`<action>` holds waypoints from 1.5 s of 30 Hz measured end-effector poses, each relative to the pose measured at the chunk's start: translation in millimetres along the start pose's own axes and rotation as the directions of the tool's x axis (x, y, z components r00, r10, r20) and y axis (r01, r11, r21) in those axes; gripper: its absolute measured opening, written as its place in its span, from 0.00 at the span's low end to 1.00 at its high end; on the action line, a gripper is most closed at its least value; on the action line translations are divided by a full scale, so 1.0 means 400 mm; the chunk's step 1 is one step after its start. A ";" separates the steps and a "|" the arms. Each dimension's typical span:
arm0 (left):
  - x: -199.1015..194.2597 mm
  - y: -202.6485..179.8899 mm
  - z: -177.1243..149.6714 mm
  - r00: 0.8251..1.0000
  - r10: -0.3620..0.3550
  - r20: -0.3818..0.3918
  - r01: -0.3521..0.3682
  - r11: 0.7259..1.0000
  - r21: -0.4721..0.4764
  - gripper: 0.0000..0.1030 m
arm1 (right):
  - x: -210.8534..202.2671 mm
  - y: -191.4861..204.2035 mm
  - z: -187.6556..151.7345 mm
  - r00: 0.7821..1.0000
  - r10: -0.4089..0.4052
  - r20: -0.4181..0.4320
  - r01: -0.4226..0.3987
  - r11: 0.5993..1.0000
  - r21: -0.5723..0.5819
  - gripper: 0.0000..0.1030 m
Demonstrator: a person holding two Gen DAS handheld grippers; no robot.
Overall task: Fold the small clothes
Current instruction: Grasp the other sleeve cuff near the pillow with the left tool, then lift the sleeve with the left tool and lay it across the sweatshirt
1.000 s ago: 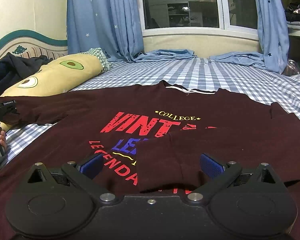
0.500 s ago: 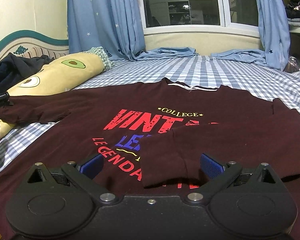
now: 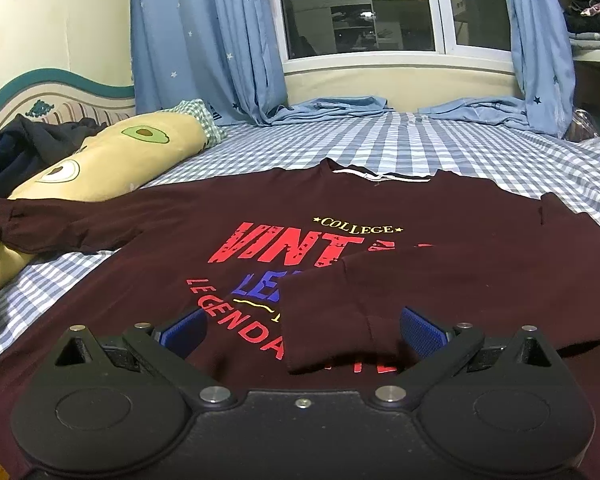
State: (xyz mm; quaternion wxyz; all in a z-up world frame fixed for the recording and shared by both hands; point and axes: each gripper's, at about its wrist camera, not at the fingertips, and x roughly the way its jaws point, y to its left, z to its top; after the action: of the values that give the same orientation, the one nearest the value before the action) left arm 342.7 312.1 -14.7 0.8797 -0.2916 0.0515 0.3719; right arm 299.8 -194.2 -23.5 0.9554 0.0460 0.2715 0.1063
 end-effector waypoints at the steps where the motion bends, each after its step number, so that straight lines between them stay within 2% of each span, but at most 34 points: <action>1: -0.009 -0.012 0.006 1.000 -0.020 0.010 0.020 1.000 0.016 0.05 | -0.003 -0.001 0.000 1.000 -0.001 0.003 0.001 1.000 0.001 0.99; 5: -0.064 -0.090 0.024 0.990 -0.130 0.059 0.121 0.984 0.134 0.01 | -0.016 -0.009 -0.002 1.000 -0.007 0.013 0.007 1.000 0.015 0.99; 9: -0.143 -0.189 0.028 0.960 -0.258 0.107 0.226 0.941 0.251 0.00 | -0.033 -0.018 -0.003 1.000 -0.012 0.024 0.011 1.000 0.029 1.00; 12: -0.214 -0.270 0.021 0.920 -0.373 0.121 0.319 0.891 0.322 0.00 | -0.052 -0.029 -0.005 0.999 -0.019 0.036 0.018 0.999 0.038 1.00; 15: -0.292 -0.344 -0.005 0.868 -0.484 0.114 0.410 0.826 0.386 0.00 | -0.072 -0.048 -0.005 0.998 -0.034 0.050 0.032 0.998 0.055 1.00; 20: -0.411 -0.436 -0.092 0.782 -0.624 0.011 0.573 0.725 0.383 0.00 | -0.105 -0.084 -0.011 0.995 -0.070 0.069 0.064 0.994 0.092 1.00; 23: -0.475 -0.477 -0.156 0.730 -0.682 -0.045 0.642 0.662 0.387 0.00 | -0.123 -0.104 -0.017 0.994 -0.087 0.070 0.079 0.992 0.099 1.00; 26: -0.531 -0.507 -0.233 0.682 -0.722 -0.115 0.695 0.591 0.410 0.00 | -0.142 -0.127 -0.025 0.991 -0.114 0.076 0.106 0.989 0.101 1.00; 29: -0.574 -0.515 -0.314 0.649 -0.737 -0.189 0.730 0.533 0.429 0.00 | -0.158 -0.152 -0.034 0.987 -0.141 0.075 0.132 0.984 0.119 1.00; 32: -0.619 -0.514 -0.394 0.629 -0.732 -0.263 0.753 0.488 0.442 0.00 | -0.172 -0.179 -0.045 0.983 -0.169 0.072 0.158 0.978 0.138 1.00; 35: -0.644 -0.501 -0.453 0.621 -0.711 -0.329 0.768 0.469 0.437 0.00 | -0.180 -0.201 -0.056 0.980 -0.189 0.065 0.177 0.972 0.153 1.00; 37: -0.665 -0.483 -0.482 0.606 -0.714 -0.352 0.782 0.451 0.431 0.00 | -0.184 -0.215 -0.064 0.979 -0.197 0.059 0.186 0.970 0.160 1.00; 39: -0.678 -0.465 -0.496 0.590 -0.721 -0.364 0.791 0.424 0.441 0.00 | -0.187 -0.221 -0.071 0.977 -0.204 0.053 0.193 0.967 0.164 1.00; 42: -0.703 -0.450 -0.515 0.557 -0.730 -0.395 0.808 0.368 0.460 0.00 | -0.186 -0.227 -0.078 0.977 -0.208 0.045 0.197 0.965 0.172 1.00; 44: -0.713 -0.455 -0.530 0.544 -0.723 -0.426 0.814 0.333 0.476 0.00 | -0.183 -0.229 -0.082 0.978 -0.206 0.041 0.195 0.965 0.177 1.00; 45: -0.716 -0.455 -0.537 0.541 -0.717 -0.440 0.818 0.328 0.472 0.00 | -0.182 -0.227 -0.084 0.978 -0.204 0.039 0.194 0.965 0.177 1.00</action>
State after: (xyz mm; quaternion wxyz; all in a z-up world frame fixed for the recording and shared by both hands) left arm 288.8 -85.7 -17.4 0.9835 0.0058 0.0950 -0.1538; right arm 237.8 -298.4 -28.0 0.9611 0.1040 0.2554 -0.0152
